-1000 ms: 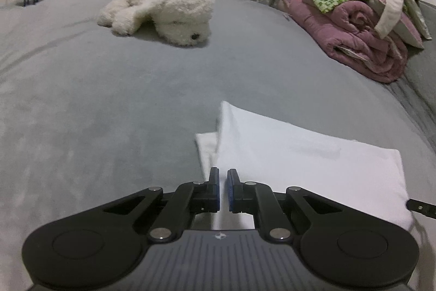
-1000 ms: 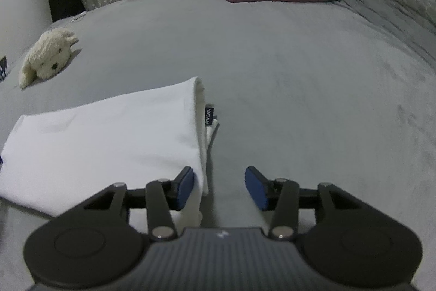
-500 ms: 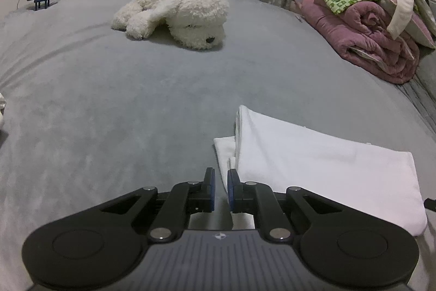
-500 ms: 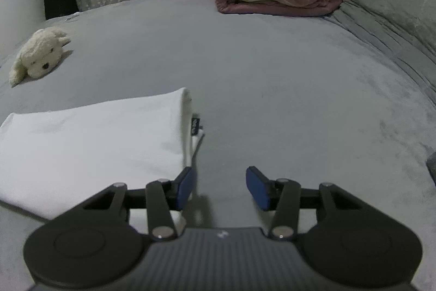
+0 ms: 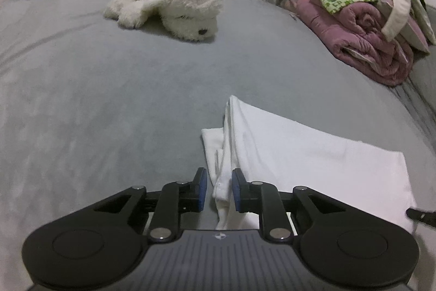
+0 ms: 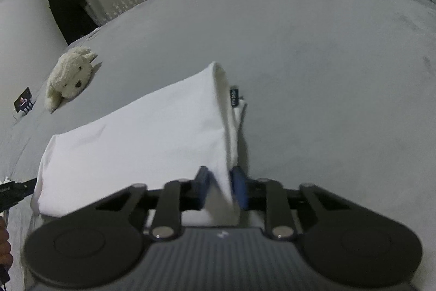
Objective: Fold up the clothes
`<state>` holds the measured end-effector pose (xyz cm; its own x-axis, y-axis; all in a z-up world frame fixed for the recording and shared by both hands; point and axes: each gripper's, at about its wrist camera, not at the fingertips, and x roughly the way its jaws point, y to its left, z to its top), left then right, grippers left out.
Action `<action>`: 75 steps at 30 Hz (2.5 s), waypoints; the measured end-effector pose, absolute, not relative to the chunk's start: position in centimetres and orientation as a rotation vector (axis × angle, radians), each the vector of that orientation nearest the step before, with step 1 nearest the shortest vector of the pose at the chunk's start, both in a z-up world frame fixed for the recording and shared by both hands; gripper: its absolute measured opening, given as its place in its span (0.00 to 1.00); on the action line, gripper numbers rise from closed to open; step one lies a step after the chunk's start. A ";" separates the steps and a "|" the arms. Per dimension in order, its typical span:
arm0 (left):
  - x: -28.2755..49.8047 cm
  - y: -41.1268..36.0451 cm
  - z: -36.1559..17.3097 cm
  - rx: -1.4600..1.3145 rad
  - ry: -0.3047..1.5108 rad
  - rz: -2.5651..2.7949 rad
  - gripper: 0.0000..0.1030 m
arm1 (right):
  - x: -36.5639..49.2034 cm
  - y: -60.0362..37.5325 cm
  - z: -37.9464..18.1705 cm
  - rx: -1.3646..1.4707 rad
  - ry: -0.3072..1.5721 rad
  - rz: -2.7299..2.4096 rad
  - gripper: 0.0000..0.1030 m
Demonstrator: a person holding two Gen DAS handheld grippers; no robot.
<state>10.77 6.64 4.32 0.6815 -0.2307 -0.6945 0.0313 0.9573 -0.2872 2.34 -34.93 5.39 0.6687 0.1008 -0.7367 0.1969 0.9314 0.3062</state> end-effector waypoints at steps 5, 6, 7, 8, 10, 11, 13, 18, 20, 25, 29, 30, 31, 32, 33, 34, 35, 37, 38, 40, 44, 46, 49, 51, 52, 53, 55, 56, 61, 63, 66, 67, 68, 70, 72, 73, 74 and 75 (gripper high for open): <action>10.2 6.1 4.2 -0.231 0.815 -0.146 0.07 | 1.9 -34.4 6.4 0.319 0.771 -0.052 0.10; 10.1 6.0 4.3 -0.220 0.817 -0.140 0.07 | 2.0 -34.4 6.3 0.315 0.771 -0.055 0.10; 10.1 6.1 4.3 -0.224 0.820 -0.135 0.06 | 2.1 -34.4 6.2 0.311 0.770 -0.057 0.10; 10.1 6.3 4.3 -0.239 0.824 -0.132 0.06 | 2.3 -34.4 6.1 0.308 0.770 -0.060 0.10; 10.4 6.9 4.0 -0.267 0.843 -0.113 0.03 | 2.5 -34.3 5.9 0.301 0.770 -0.065 0.10; 10.5 7.2 3.8 -0.277 0.859 -0.102 0.01 | 2.6 -34.3 5.7 0.297 0.770 -0.068 0.10; 10.8 7.6 3.3 -0.295 0.890 -0.081 0.00 | 2.8 -34.3 5.5 0.290 0.769 -0.073 0.10; 10.6 8.1 3.9 -0.348 0.860 -0.110 0.00 | 3.1 -34.6 5.3 0.310 0.771 -0.083 0.12; 10.5 8.6 4.4 -0.377 0.825 -0.106 0.00 | 3.3 -34.7 5.0 0.316 0.792 -0.095 0.19; 10.8 7.9 4.9 -0.373 0.786 -0.163 0.04 | 3.1 -35.4 5.6 0.372 0.770 -0.100 0.29; 12.0 7.7 4.9 -0.346 0.772 -0.158 0.08 | 3.3 -36.5 6.0 0.448 0.723 -0.090 0.32; 12.3 7.8 4.8 -0.355 0.775 -0.160 0.09 | 3.6 -36.7 5.9 0.455 0.721 -0.090 0.32; 12.6 8.0 4.6 -0.374 0.779 -0.161 0.10 | 4.0 -36.8 5.8 0.446 0.722 -0.087 0.32; 12.7 8.1 4.5 -0.385 0.780 -0.165 0.10 | 4.5 -36.8 5.8 0.443 0.716 -0.081 0.32; 12.8 8.2 4.4 -0.397 0.781 -0.169 0.10 | 4.9 -36.8 5.8 0.440 0.709 -0.074 0.32; 12.8 8.1 4.4 -0.391 0.777 -0.178 0.10 | 5.3 -36.9 5.8 0.439 0.702 -0.066 0.32; 12.8 8.1 4.3 -0.386 0.772 -0.187 0.10 | 5.7 -36.9 5.8 0.448 0.691 -0.051 0.32; 12.7 7.8 4.4 -0.365 0.768 -0.195 0.10 | 6.8 -36.9 6.0 0.450 0.680 -0.035 0.32; 12.7 7.8 4.4 -0.360 0.767 -0.200 0.10 | 7.4 -37.0 6.0 0.447 0.674 -0.040 0.32; 12.6 7.8 4.3 -0.361 0.766 -0.201 0.10 | 8.8 -37.3 6.0 0.460 0.672 -0.041 0.32; 12.7 7.3 4.0 -0.311 0.788 -0.178 0.09 | 12.2 -37.2 4.4 0.483 0.758 -0.038 0.18; 12.7 7.3 4.0 -0.306 0.790 -0.177 0.05 | 12.9 -36.0 4.3 0.387 0.773 -0.035 0.08; 12.5 7.5 4.4 -0.308 0.764 -0.154 0.00 | 12.7 -34.4 5.3 0.279 0.704 -0.023 0.06; 12.4 7.7 4.6 -0.310 0.746 -0.139 0.00 | 12.5 -34.2 5.6 0.272 0.662 -0.019 0.06; 12.3 7.7 4.8 -0.311 0.738 -0.132 0.00 | 12.6 -34.2 5.5 0.265 0.660 -0.025 0.06; 12.3 7.7 4.8 -0.307 0.735 -0.128 0.00 | 12.7 -34.1 5.3 0.258 0.657 -0.031 0.06; 12.3 7.7 4.8 -0.300 0.729 -0.120 0.00 | 12.9 -34.0 4.9 0.242 0.657 -0.045 0.06; 12.3 7.7 4.7 -0.302 0.729 -0.125 0.00 | 13.1 -33.9 4.1 0.223 0.683 -0.067 0.06; 13.1 8.7 4.9 -0.379 0.744 -0.172 0.01 | 12.7 -34.8 3.0 0.307 0.705 -0.074 0.11; 13.6 9.5 5.2 -0.402 0.724 -0.173 0.09 | 12.3 -35.1 3.7 0.323 0.698 -0.087 0.19; 14.7 9.5 5.8 -0.379 0.700 -0.175 0.20 | 11.3 -35.4 5.4 0.337 0.697 -0.106 0.23; 15.2 9.4 5.9 -0.383 0.697 -0.190 0.27 | 10.8 -35.5 6.0 0.339 0.703 -0.113 0.23; 15.7 9.1 5.7 -0.375 0.707 -0.201 0.36 | 10.2 -35.5 6.6 0.335 0.713 -0.120 0.23; 16.8 8.4 5.3 -0.357 0.729 -0.223 0.40 | 9.1 -35.5 7.2 0.318 0.736 -0.112 0.23; 18.0 7.8 4.7 -0.341 0.755 -0.220 0.40 | 7.8 -35.3 7.5 0.284 0.749 -0.111 0.23; 18.5 7.6 4.2 -0.334 0.769 -0.206 0.39 | 7.2 -35.2 7.7 0.269 0.743 -0.104 0.23; 19.1 7.4 3.8 -0.326 0.784 -0.193 0.38 | 6.8 -34.9 7.8 0.254 0.726 -0.098 0.19; 19.3 7.3 3.5 -0.343 0.786 -0.195 0.37 | 6.4 -34.7 7.9 0.238 0.709 -0.091 0.16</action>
<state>19.28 7.32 3.48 0.6929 -0.2970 -0.6570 0.0443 0.9270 -0.3723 6.40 -34.70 7.90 0.7562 -0.0025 -0.6543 0.1633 0.9691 0.1851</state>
